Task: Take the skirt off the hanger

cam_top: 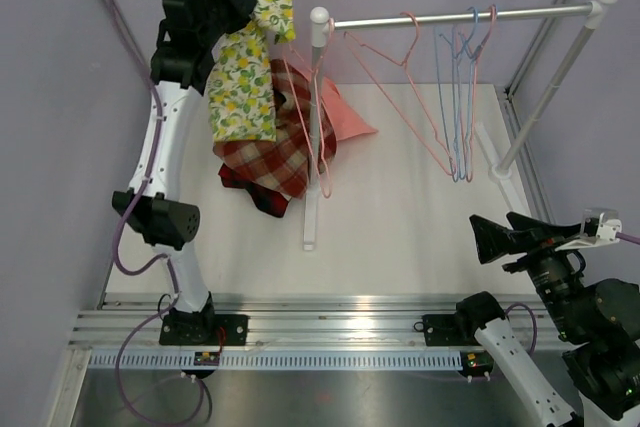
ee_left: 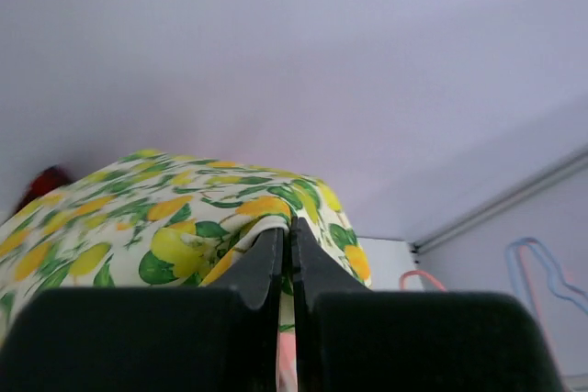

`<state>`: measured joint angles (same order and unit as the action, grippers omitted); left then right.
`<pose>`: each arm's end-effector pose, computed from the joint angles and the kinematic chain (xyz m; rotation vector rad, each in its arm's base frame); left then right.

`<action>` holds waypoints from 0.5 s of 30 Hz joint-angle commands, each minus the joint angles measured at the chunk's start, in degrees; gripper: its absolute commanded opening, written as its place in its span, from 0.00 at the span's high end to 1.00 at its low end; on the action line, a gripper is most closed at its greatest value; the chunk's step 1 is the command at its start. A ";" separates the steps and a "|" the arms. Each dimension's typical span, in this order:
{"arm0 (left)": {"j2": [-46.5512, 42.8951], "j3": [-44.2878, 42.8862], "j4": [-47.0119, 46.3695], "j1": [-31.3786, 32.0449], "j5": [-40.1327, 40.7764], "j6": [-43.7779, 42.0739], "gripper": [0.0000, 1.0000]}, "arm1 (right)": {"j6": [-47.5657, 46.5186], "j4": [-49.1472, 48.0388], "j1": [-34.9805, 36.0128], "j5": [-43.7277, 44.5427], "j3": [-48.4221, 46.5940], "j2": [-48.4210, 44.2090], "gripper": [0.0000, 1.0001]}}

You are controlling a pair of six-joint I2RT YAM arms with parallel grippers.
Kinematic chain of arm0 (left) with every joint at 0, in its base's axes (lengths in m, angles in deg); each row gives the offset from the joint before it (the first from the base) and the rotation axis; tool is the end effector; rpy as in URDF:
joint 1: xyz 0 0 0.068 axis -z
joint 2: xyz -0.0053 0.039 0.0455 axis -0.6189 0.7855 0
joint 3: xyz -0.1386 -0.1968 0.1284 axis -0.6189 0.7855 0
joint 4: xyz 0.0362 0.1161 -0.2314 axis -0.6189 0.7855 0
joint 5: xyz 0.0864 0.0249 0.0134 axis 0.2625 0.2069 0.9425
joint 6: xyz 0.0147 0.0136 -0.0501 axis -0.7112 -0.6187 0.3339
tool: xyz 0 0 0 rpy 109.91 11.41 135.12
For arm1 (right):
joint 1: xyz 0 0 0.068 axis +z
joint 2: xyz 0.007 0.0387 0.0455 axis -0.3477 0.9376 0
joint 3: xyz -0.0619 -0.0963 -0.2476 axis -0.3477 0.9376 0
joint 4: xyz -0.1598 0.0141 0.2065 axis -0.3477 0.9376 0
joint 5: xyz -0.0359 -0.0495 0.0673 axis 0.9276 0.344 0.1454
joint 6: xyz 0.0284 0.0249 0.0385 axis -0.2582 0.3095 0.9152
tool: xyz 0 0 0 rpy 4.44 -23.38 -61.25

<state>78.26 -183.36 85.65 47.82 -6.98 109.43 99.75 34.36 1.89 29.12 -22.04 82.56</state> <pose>0.3994 -0.0703 0.5223 -0.2591 1.5868 -0.6328 -0.0167 -0.0115 0.4066 0.0762 1.5301 0.5107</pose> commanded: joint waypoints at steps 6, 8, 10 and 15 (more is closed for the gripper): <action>-2.25 11.78 -10.05 6.06 -6.11 2.25 1.00 | -1.74 2.10 0.26 2.79 -1.51 -0.80 0.01; -3.48 20.67 -11.91 6.50 -4.43 1.98 1.00 | -1.92 2.46 0.26 2.79 -2.04 -0.54 0.01; -3.40 26.72 -12.19 6.41 -2.94 2.25 0.93 | -2.01 2.81 0.26 2.71 -2.74 -0.36 0.01; -4.27 35.18 -12.27 6.41 -0.21 2.33 0.51 | -1.75 3.42 0.26 2.62 -3.97 -0.27 0.01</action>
<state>76.88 -150.40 77.59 54.75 -9.87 111.26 98.81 37.79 1.89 30.45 -24.03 82.05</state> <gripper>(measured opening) 0.397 0.993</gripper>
